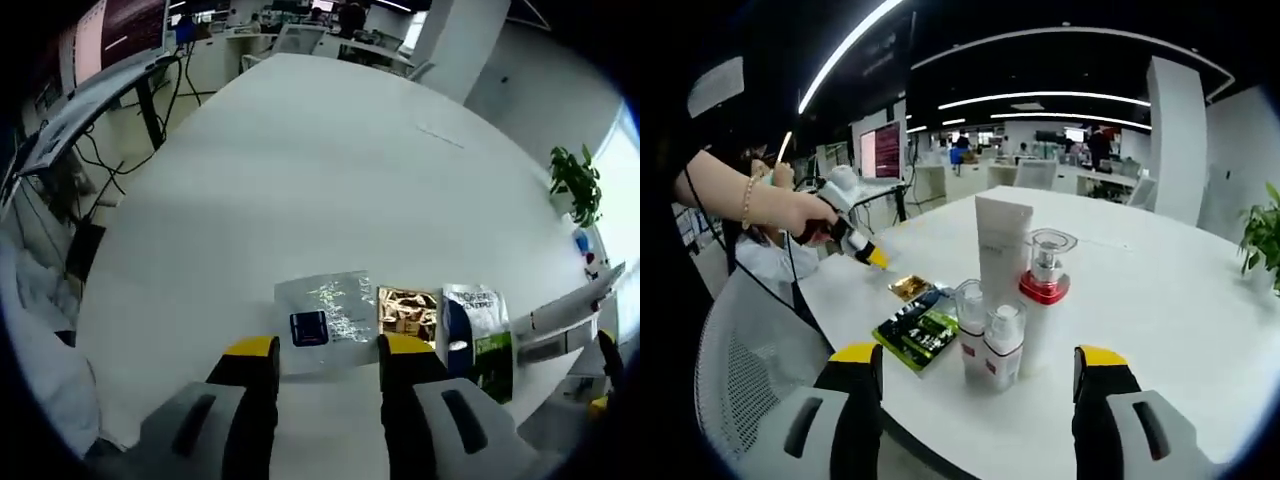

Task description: Arrange the skincare products in the storage area until every visible bottle or jar stands upright without overlapping.

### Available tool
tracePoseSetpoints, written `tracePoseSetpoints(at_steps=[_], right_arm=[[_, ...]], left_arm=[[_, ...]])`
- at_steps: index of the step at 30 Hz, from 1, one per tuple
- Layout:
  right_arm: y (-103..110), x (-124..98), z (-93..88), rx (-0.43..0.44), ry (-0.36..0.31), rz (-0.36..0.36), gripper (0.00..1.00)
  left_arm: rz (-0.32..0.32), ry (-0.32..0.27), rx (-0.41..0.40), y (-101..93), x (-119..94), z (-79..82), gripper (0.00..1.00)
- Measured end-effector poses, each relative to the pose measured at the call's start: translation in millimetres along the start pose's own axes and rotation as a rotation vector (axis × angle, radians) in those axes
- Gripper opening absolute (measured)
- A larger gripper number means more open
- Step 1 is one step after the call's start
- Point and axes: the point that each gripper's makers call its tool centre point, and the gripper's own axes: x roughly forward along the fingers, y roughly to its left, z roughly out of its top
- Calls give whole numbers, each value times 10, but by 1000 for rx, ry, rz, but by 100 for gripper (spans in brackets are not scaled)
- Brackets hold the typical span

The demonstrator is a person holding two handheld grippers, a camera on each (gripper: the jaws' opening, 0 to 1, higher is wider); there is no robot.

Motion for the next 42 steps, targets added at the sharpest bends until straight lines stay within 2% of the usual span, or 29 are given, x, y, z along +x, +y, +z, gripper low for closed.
tracePoseSetpoints(at_steps=[2,4,6,14,18,20,28,30,37,42], right_arm=[[-5,2,9,-1,-3,1,80],[-6,4,22,-2,-8,3,80],[-8,4,33,-4,-13,4,80],[6,18,53,-16,-18,13,80],[2,19,59,-16,-20,14,80],[1,19,65,-15,-23,15,80],[3,1,82,-11,-31,12,80],[-3,-2,87,-7,-35,10,80],[-14,-5,102,-4,-45,7,80],[-14,-3,106,-2,-46,10,80]], left_arm=[[-2,9,7,-18,-52,-145,37],[-3,20,20,16,-26,-171,37],[-3,35,35,-22,-43,-290,37],[-25,55,39,-95,-67,-466,37],[-40,65,45,-184,-53,-549,37],[-51,69,50,-291,-59,-604,37],[-75,84,93,-468,-33,-669,37],[-76,89,112,-535,-54,-731,37],[-59,113,175,-564,-41,-792,37],[-53,122,178,-623,-46,-846,37]])
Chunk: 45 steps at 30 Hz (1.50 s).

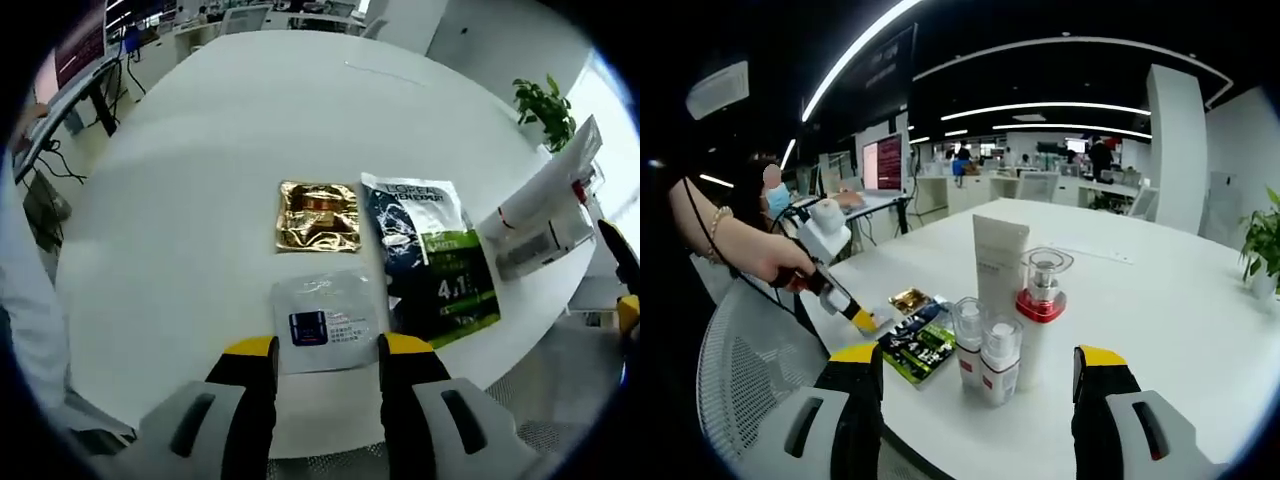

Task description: Arrange the skincare products in the storage area until every visible bottle or jar stands upright without overlapping.

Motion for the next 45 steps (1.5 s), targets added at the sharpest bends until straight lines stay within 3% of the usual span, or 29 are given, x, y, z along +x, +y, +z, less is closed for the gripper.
tracePoseSetpoints(at_steps=[20,23,27,32,37,45], right_arm=[[0,17,-26,0,13,9,80],[-2,19,-28,1,14,8,80],[4,24,-36,-1,19,11,80],[13,30,-43,-2,25,15,80],[15,29,-47,2,28,16,80],[17,29,-54,5,30,16,80]], left_arm=[[-4,-8,14,26,2,60,45],[-43,-89,40,-40,-67,206,47],[-54,-137,94,-77,-210,269,53],[-97,-173,112,-84,-323,289,64],[-97,-201,115,-66,-501,272,71],[-125,-270,125,-104,-579,400,84]])
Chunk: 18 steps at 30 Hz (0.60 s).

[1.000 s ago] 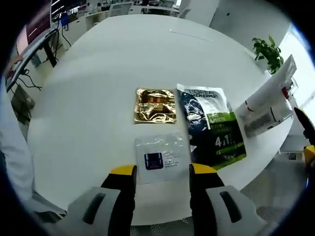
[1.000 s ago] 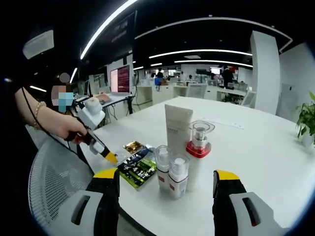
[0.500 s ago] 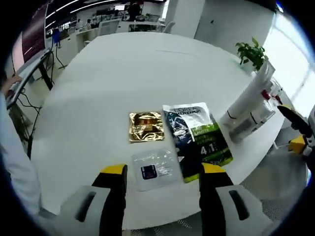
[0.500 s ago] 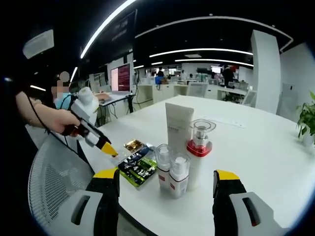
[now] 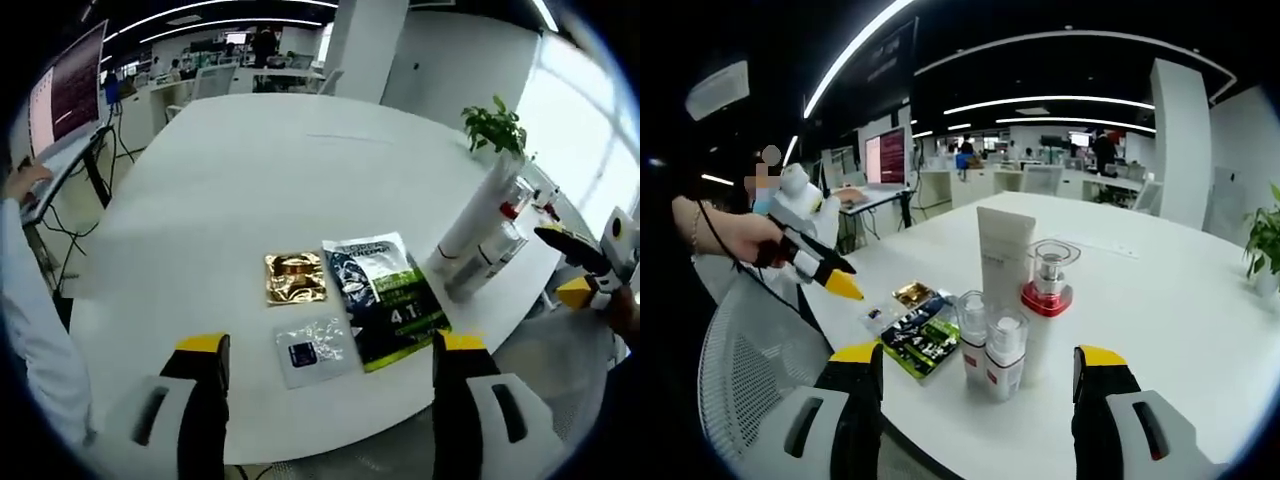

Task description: Arrange the skincare products in the storage area until every visible bottle or jar stands upright without overlapping.

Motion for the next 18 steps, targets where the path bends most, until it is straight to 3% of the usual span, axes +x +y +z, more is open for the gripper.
tracePoseSetpoints(at_steps=[6,9,18], right_arm=[[2,-5,0,2,2,-1,80],[1,-3,-1,5,2,-1,81],[15,1,-7,4,9,4,81]], left_arm=[[-32,-62,52,-65,-109,131,92],[-89,-129,61,-181,-159,203,99],[-142,-207,104,-320,-269,211,99]])
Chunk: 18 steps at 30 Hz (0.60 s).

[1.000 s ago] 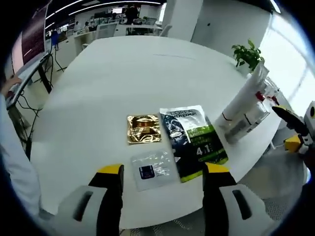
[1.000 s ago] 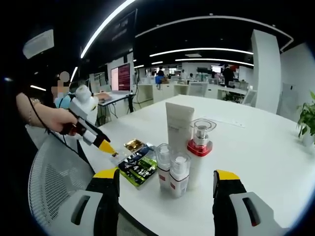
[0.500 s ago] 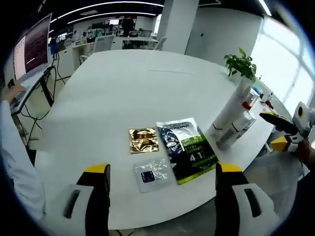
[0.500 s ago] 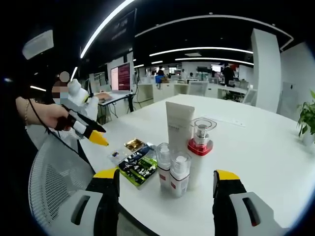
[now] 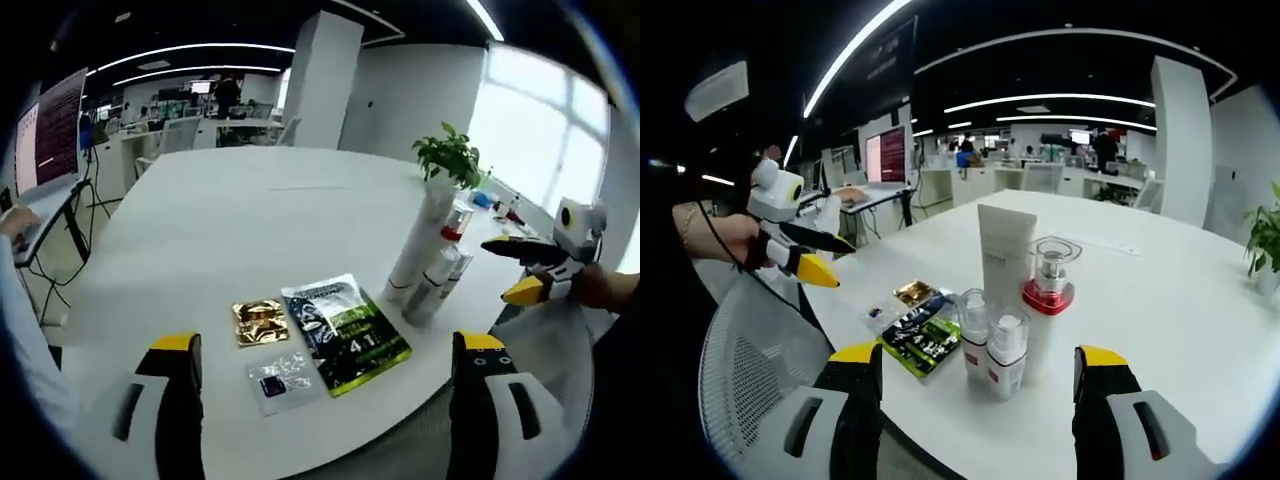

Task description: Arrange the skincare products in the storage area until every visible bottle or jar stands upright without overlapping.

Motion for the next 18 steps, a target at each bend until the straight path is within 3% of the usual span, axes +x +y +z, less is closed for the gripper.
tracePoseSetpoints(at_steps=[3,9,18], right_arm=[[1,1,0,0,0,1,81],[-3,5,-2,-3,-1,0,82],[-17,11,-8,-4,0,-4,82]], left_arm=[[16,-33,39,16,-17,61,99],[44,-91,42,86,-33,139,99],[55,-103,29,113,-48,147,98]])
